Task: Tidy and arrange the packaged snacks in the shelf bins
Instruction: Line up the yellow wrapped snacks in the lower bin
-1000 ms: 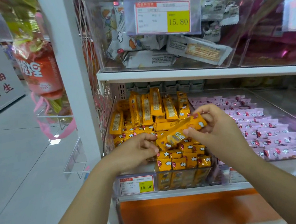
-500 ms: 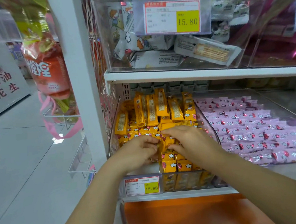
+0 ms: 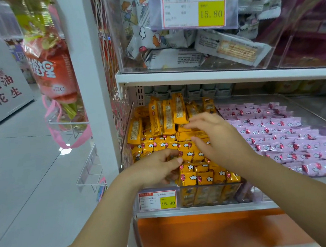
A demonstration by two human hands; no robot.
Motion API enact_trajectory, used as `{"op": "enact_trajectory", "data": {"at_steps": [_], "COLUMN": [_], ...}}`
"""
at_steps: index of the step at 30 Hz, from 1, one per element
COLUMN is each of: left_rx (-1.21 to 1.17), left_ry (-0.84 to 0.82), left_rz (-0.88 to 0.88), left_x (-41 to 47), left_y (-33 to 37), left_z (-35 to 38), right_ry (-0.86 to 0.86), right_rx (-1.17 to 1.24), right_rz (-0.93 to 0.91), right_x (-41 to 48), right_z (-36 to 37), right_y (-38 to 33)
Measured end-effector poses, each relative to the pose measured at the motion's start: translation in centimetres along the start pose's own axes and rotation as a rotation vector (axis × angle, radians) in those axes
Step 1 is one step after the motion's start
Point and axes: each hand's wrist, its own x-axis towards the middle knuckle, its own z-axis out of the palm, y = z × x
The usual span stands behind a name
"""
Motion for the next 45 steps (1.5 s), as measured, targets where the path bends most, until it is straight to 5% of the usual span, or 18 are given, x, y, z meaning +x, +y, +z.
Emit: {"op": "enact_trajectory", "data": {"at_steps": [10,26,35,41,45], "left_rx": [0.030,-0.090,-0.183,-0.257,-0.013], "left_ry": [0.002,0.102,0.306,0.335,0.258], "left_rz": [0.006,0.042,0.171,0.236,0.178], "left_x": [-0.1,-0.1,-1.6,-3.7,-3.8], "left_y": [-0.2,-0.2,0.1,0.3,-0.2], "left_z": [-0.1,-0.6,-1.3,-1.9,-1.5], "right_ry": [-0.172,0.607,0.425,0.117,-0.236], "right_rx": [-0.285,0.336,0.627,0.524,0.267], "right_rz": [0.080,-0.031,0.306,0.204,0.047], "right_x": [4.2,-0.6,-0.6,-0.5,-0.7], "right_z": [0.9,-1.1,-1.9,-0.2,0.8], "right_y": [-1.2,-0.3,-1.9,-3.6,-3.2]}}
